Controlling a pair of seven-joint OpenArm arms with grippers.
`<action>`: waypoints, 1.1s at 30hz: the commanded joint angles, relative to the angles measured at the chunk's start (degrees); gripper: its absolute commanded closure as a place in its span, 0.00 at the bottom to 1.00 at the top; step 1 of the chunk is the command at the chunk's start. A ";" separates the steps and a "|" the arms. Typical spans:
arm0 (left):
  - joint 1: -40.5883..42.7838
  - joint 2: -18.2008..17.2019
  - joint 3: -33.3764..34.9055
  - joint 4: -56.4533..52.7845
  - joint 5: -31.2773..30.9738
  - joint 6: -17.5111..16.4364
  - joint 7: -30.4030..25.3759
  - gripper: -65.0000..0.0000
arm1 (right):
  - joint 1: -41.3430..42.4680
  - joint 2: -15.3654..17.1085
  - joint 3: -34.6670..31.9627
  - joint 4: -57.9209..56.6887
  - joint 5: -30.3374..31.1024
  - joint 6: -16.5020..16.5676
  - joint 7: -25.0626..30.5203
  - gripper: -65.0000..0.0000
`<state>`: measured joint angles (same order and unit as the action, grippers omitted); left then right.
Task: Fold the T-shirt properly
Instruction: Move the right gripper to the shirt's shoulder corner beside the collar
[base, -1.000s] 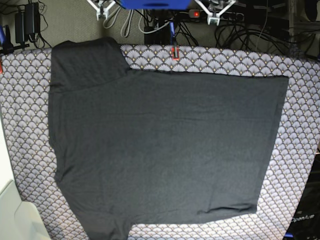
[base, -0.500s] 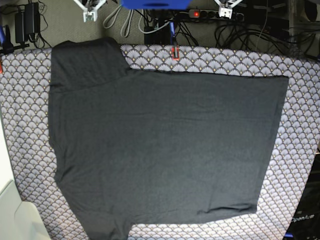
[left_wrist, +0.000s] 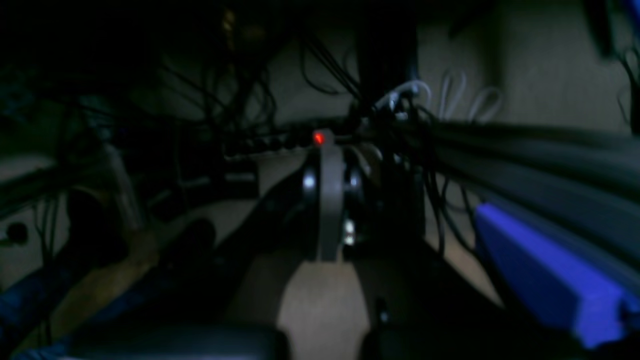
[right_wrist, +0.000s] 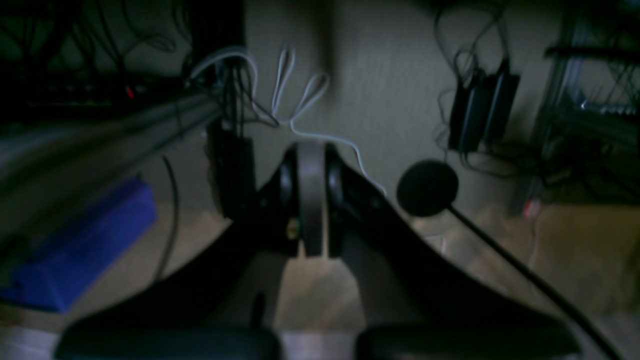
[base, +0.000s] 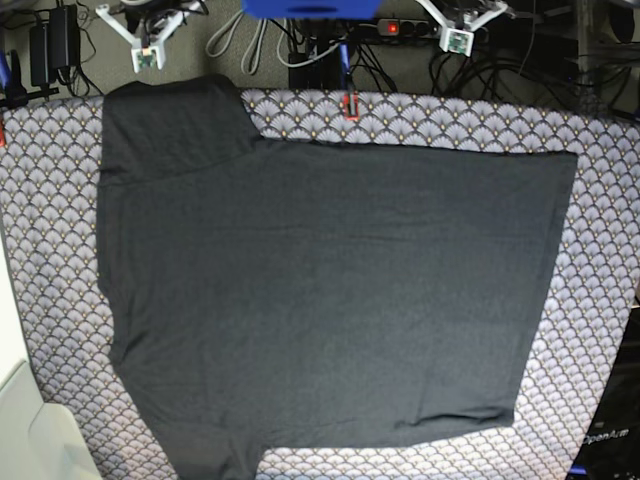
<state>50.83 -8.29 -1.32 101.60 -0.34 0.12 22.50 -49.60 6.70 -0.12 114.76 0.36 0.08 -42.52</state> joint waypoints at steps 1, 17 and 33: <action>1.26 0.16 -1.01 2.62 0.21 0.10 -1.01 0.99 | 0.33 0.82 0.16 0.89 -0.05 -0.12 0.54 1.00; 1.08 0.43 -9.01 9.12 0.21 -0.16 -0.92 0.99 | 14.57 2.58 5.97 0.98 -0.05 -0.03 -0.69 0.89; -3.49 0.51 -9.18 9.21 -0.67 0.01 4.88 0.99 | 31.19 -3.23 30.32 -3.07 0.03 39.92 -15.37 0.55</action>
<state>46.46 -7.62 -10.39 109.84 -0.97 -0.16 27.90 -18.09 2.81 29.80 110.78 0.62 39.94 -58.43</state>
